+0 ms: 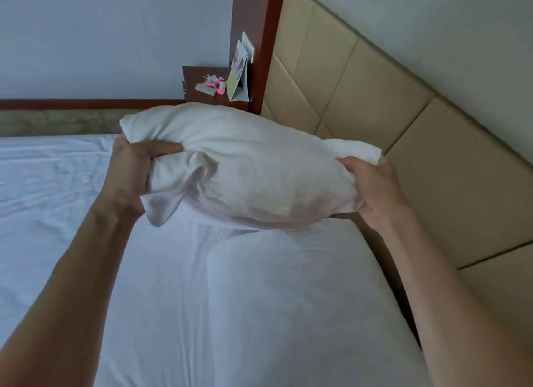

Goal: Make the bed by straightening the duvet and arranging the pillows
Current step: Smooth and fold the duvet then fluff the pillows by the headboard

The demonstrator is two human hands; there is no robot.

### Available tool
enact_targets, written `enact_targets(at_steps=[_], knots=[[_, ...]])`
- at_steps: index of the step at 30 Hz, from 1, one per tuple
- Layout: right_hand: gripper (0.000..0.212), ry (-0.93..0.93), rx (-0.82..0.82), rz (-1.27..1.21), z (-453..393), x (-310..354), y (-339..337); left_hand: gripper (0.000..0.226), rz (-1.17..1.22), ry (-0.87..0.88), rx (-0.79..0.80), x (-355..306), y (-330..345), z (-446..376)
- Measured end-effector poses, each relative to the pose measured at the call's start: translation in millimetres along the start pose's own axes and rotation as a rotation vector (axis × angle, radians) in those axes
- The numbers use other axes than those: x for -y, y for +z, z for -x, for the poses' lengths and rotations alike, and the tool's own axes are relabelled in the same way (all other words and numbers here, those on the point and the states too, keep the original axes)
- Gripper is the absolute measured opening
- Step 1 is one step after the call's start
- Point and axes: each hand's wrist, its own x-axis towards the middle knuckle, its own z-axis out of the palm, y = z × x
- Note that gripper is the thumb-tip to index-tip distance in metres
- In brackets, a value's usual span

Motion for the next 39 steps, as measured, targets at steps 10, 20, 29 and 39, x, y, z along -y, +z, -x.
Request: enact_targets(at_steps=[10,20,29,39], knots=[[0.033,-0.434,-0.204,0.615,147.9,42.7,-181.4,0.046,-0.151,0.457,0.436,-140.6,126.8,188.8],[0.029,-0.304,-0.933,0.556,271.4,-22.7,-335.4,0.039,-0.145,0.422,0.919,-108.8,217.8,366.2],[0.033,0.333,-0.657,0.763,303.4,-126.1,-410.5,0.057,-0.738,0.037,1.096,23.8,196.3,374.0],[0.046,0.490,-0.272,0.761,278.3,-111.3,-402.7,0.081,-0.952,-0.238,1.277,34.9,196.6,346.1]])
